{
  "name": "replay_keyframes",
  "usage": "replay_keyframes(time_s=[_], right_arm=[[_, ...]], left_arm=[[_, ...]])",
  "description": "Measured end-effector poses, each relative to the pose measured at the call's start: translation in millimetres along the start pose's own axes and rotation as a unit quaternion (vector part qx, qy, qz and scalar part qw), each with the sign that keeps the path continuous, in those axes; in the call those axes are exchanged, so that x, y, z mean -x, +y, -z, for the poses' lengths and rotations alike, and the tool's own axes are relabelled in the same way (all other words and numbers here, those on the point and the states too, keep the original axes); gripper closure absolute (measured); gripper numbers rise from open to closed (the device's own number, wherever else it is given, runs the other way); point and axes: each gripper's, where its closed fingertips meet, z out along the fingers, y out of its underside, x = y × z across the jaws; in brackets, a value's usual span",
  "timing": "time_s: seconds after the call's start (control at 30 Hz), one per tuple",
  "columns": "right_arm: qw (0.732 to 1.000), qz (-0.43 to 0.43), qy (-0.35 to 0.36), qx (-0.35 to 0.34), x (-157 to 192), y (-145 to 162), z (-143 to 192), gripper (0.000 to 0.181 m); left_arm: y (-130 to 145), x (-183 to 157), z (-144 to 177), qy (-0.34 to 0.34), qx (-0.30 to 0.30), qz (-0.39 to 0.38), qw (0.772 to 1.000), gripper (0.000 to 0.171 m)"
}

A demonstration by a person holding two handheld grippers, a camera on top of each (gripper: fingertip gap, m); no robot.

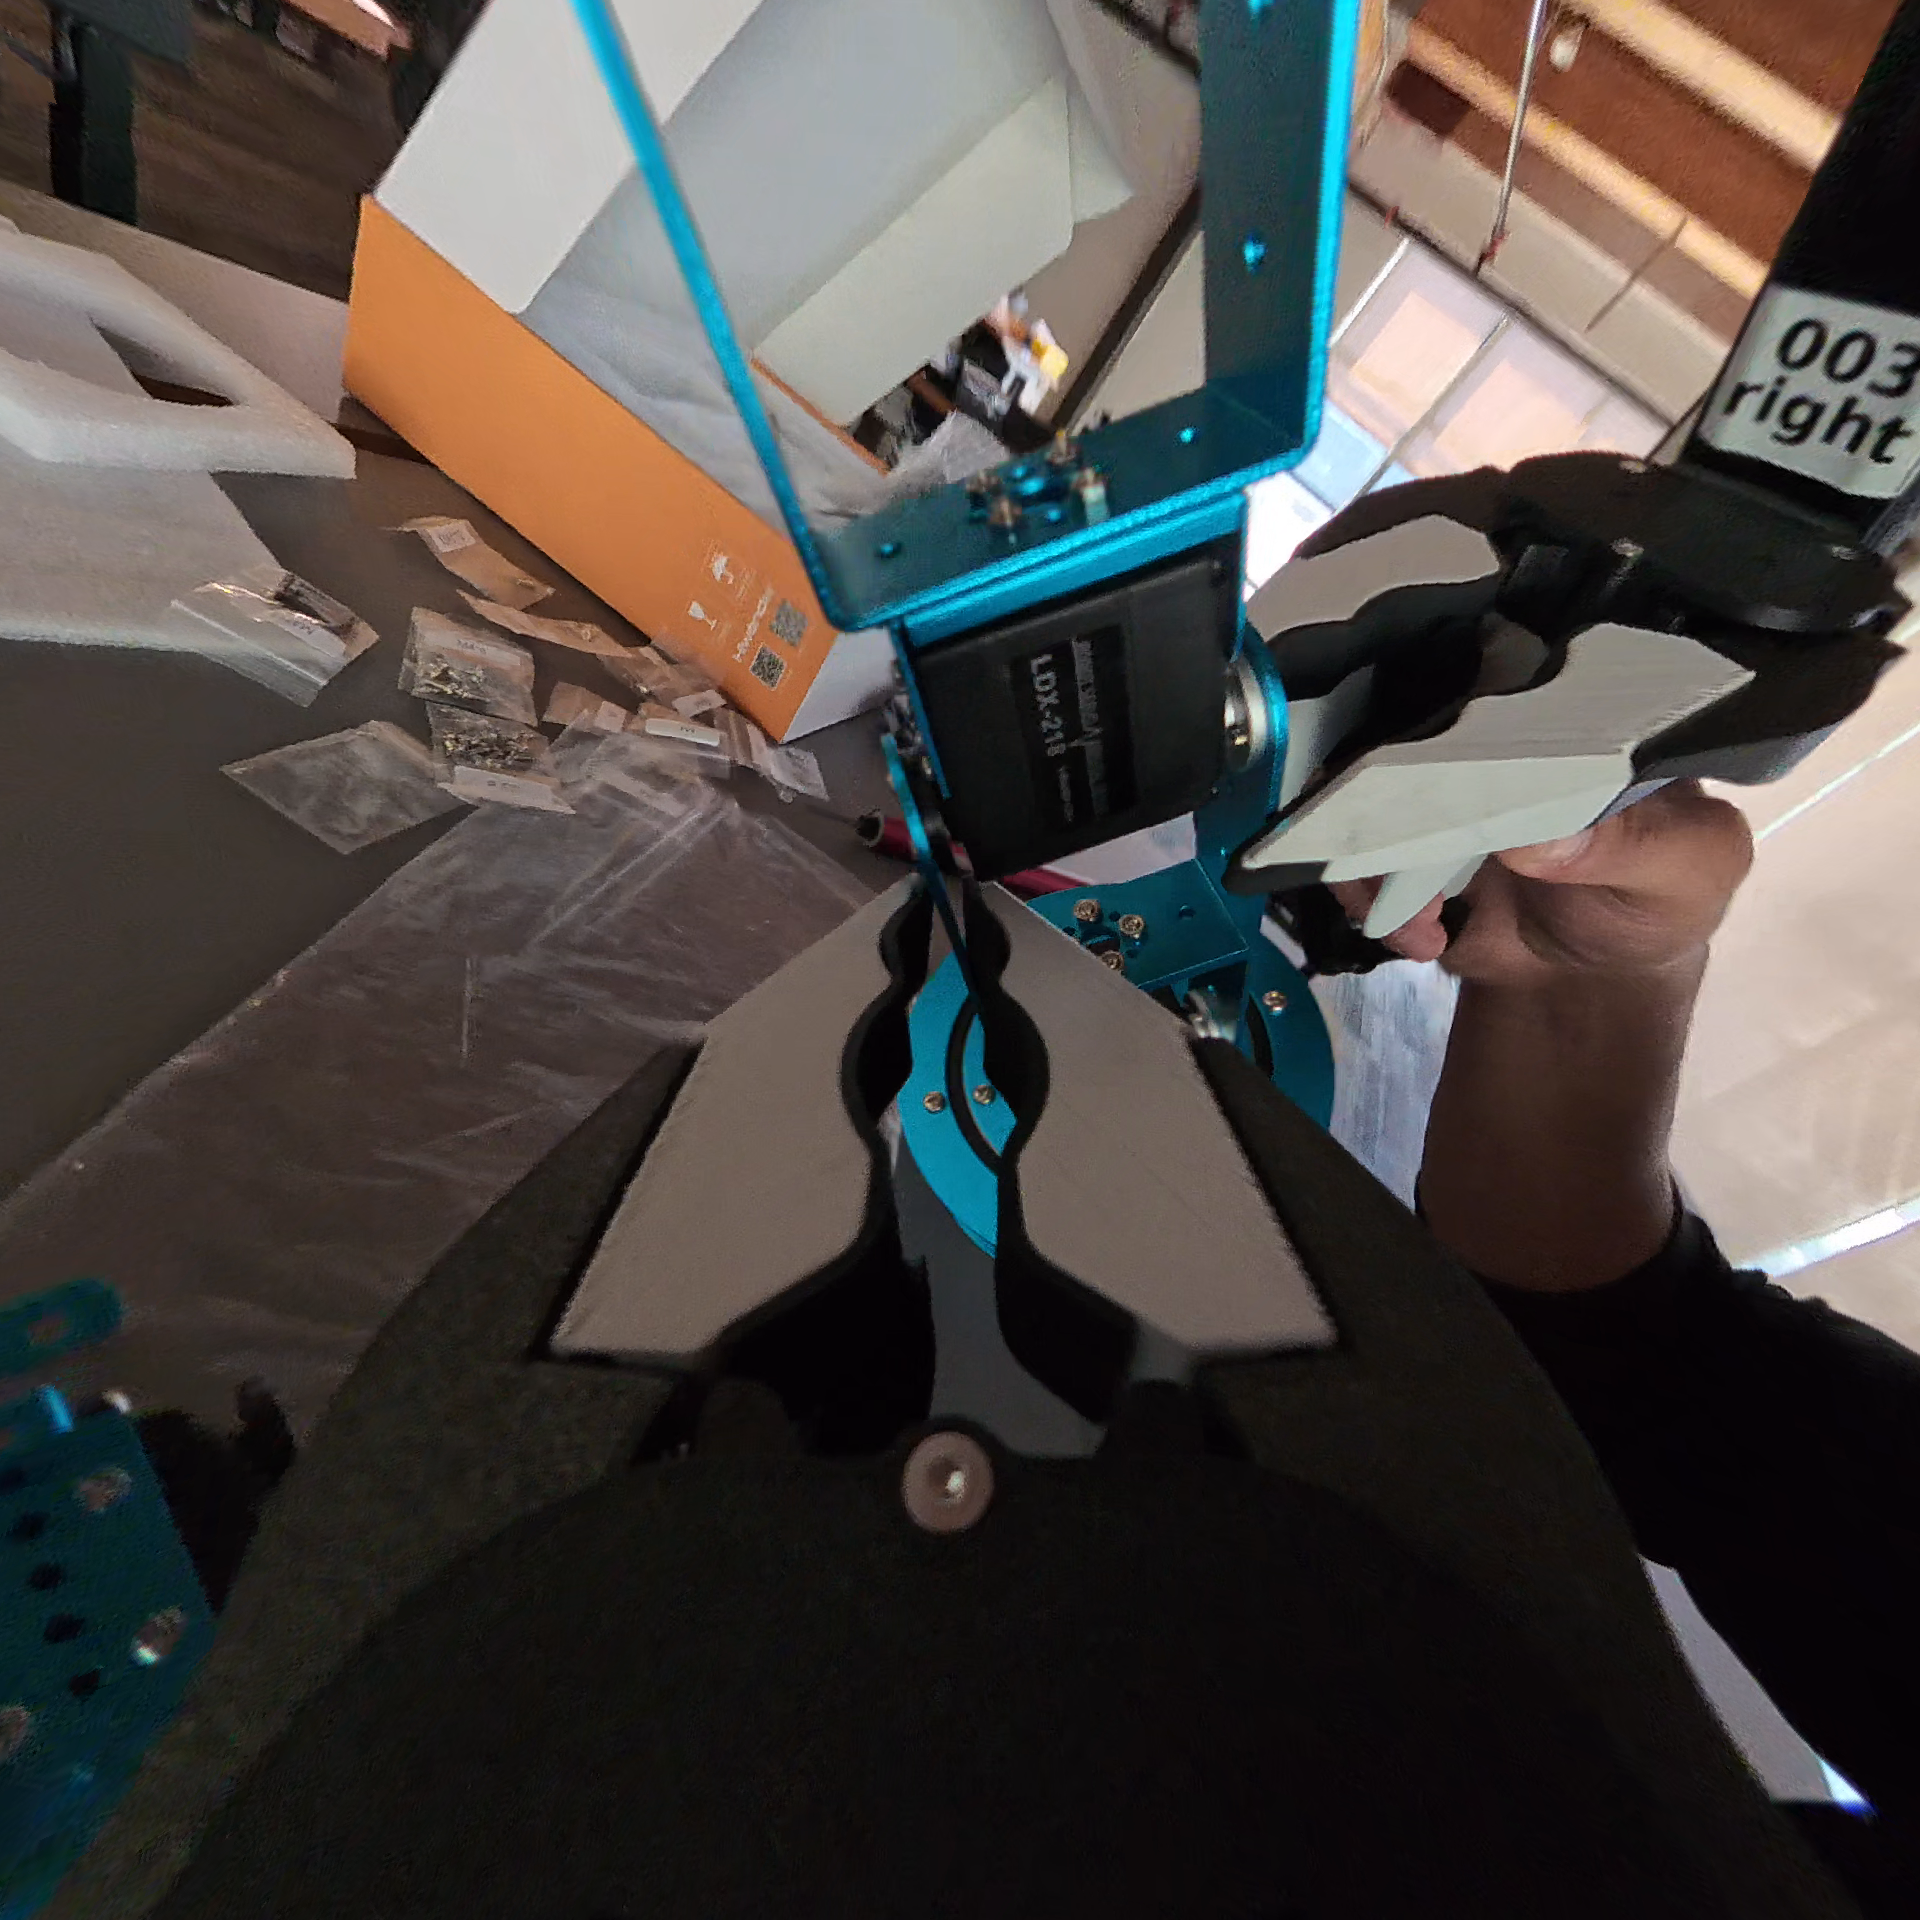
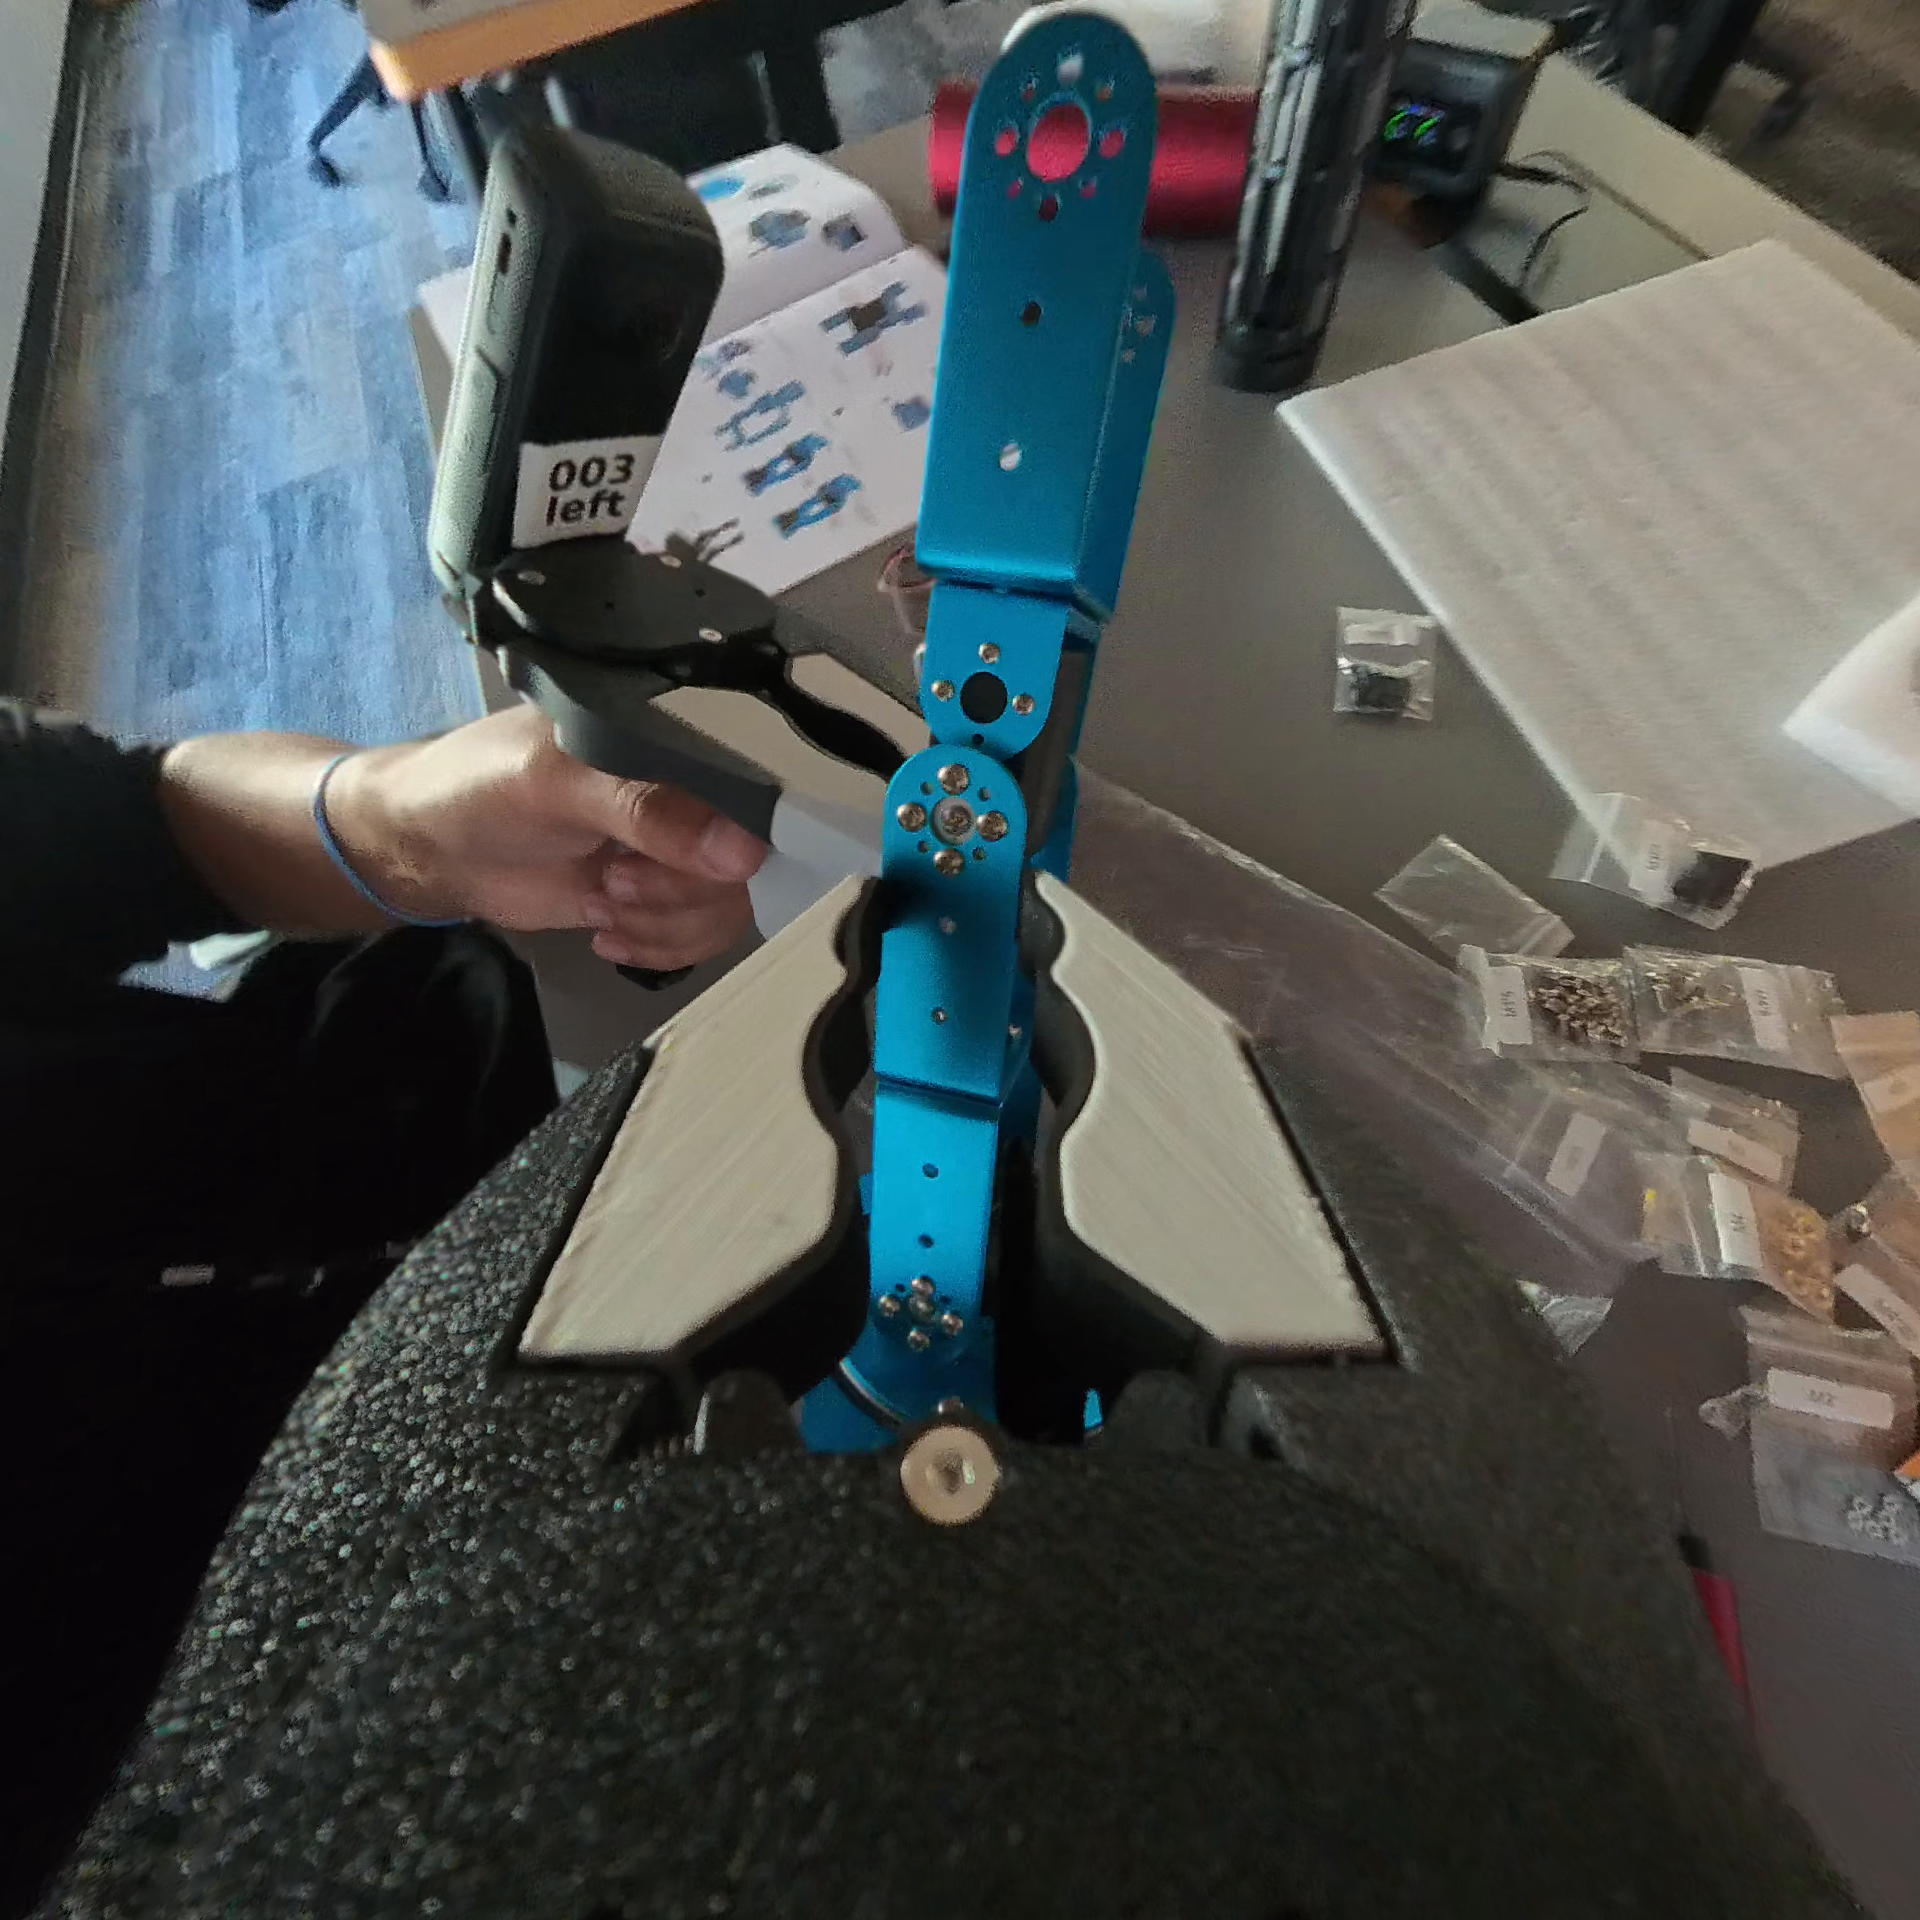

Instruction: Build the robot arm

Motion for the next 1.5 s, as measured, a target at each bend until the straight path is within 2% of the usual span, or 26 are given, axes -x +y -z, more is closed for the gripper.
replay_keyframes(time_s=[0.13,0.2,0.33,0.37,0.43,0.5,0.57,0.67,0.77,0.87,0.93,1.1,1.3,1.4,1.5], right_arm=[[0.996,0.059,-0.011,0.060,20.2,8.0,-9.1,0.156],[0.993,0.084,-0.010,0.079,27.4,10.5,-19.7,0.156],[0.992,0.099,0.003,0.076,31.4,12.1,-34.6,0.153],[0.993,0.097,0.019,0.071,27.9,12.3,-34.0,0.146],[0.993,0.097,0.050,0.056,23.5,15.3,-22.6,0.132],[0.993,0.092,0.068,0.024,23.6,25.6,2.0,0.127],[0.991,0.086,0.101,0.021,15.8,54.1,30.8,0.102],[0.994,0.053,0.099,0.011,12.1,105.9,64.9,0.093],[0.995,0.030,0.087,0.022,13.0,142.4,65.4,0.115],[0.991,0.065,0.112,0.043,12.6,147.8,53.0,0.153],[0.986,0.105,0.120,0.043,14.1,139.2,48.7,0.176],[0.979,0.139,0.087,0.120,6.6,136.4,51.3,0.178],[0.959,0.207,0.055,0.188,-48.6,106.9,72.5,0.176],[0.950,0.240,0.007,0.201,-73.3,92.2,69.5,0.176],[0.936,0.269,-0.041,0.223,-95.2,90.8,58.8,0.177]], left_arm=[[12.2,0.1,16.4,-0.040,-0.050,0.020,0.998,0.168],[16.7,5.5,24.1,-0.042,-0.075,0.062,0.994,0.170],[22.0,14.5,32.3,-0.042,-0.094,0.108,0.989,0.171],[22.3,15.4,33.4,-0.046,-0.095,0.110,0.988,0.171],[21.7,16.5,35.4,-0.054,-0.097,0.110,0.988,0.171],[21.2,16.4,37.1,-0.055,-0.096,0.110,0.988,0.171],[20.8,16.2,38.9,-0.054,-0.094,0.111,0.988,0.171],[20.4,16.1,41.2,-0.055,-0.095,0.114,0.987,0.171],[21.7,14.7,42.9,-0.057,-0.097,0.111,0.987,0.171],[22.3,12.9,43.9,-0.057,-0.099,0.109,0.987,0.171],[22.7,12.9,44.3,-0.059,-0.099,0.111,0.987,0.170],[20.8,13.6,41.3,-0.054,-0.117,0.141,0.982,0.171],[15.6,18.1,23.8,-0.077,-0.181,0.192,0.961,0.169],[20.4,26.5,18.9,-0.098,-0.204,0.222,0.949,0.167],[31.1,37.9,12.6,-0.118,-0.218,0.253,0.935,0.166]])
